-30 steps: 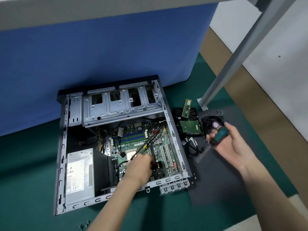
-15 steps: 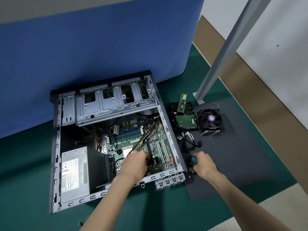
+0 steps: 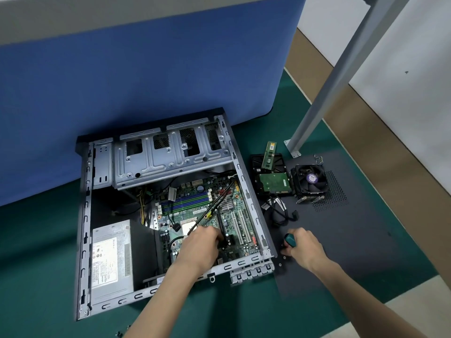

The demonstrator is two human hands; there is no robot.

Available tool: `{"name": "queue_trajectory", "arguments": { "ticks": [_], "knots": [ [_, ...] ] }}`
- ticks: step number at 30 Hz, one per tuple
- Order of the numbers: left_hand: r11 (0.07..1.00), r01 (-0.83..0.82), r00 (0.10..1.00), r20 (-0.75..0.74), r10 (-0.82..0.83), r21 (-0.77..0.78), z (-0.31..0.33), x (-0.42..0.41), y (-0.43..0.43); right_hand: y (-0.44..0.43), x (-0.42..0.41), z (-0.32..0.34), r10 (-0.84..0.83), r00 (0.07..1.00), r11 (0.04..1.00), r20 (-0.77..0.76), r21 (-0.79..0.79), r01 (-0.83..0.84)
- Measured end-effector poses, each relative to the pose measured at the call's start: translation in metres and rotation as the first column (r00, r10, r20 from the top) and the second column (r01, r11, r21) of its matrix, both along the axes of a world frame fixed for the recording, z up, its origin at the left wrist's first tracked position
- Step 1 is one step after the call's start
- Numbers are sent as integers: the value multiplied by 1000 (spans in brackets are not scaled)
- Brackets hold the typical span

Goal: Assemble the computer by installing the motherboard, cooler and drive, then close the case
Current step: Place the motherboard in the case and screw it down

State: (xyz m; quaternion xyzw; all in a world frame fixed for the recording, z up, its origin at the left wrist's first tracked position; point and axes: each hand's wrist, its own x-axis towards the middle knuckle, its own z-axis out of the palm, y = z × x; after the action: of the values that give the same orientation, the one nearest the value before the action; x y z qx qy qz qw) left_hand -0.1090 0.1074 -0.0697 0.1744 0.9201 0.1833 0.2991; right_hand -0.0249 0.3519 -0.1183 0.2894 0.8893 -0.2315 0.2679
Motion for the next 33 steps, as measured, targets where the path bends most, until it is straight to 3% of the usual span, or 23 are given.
{"name": "queue_trajectory", "arguments": {
  "ticks": [11, 20, 22, 25, 27, 29, 31, 33],
  "knots": [
    [1000, 15, 1000, 21, -14, -14, -6, -1, -1, -8, -8, -9, 52, 992, 994, -113, 101, -41],
    [1000, 6, 1000, 3, -6, 16, -8, -2, -2, -12, -11, -16, 58, 993, 986, -100, 159, -42],
    [999, -6, 1000, 6, 5, 46, -6, -2, -2, -11, -13, -10, 28, 993, 994, -119, 105, -16],
    [986, -71, 997, 6, 71, 151, 0, -3, -2, -6, -24, 17, -204, 954, 970, -217, -179, 167],
    [913, -235, 972, 109, 210, 333, 11, -5, 0, -6, -39, 47, -387, 868, 881, -311, -401, 249],
    [705, -451, 890, 331, 313, 548, 28, -9, 6, -12, -56, 86, -460, 799, 797, -389, -577, 178],
    [491, -542, 840, 431, 329, 682, 47, -15, 11, -25, -70, 119, -426, 813, 707, -397, -706, 26],
    [353, -550, 833, 467, 297, 757, 61, -19, 16, -42, -80, 140, -325, 882, 594, -342, -799, -91]
  ]
}}
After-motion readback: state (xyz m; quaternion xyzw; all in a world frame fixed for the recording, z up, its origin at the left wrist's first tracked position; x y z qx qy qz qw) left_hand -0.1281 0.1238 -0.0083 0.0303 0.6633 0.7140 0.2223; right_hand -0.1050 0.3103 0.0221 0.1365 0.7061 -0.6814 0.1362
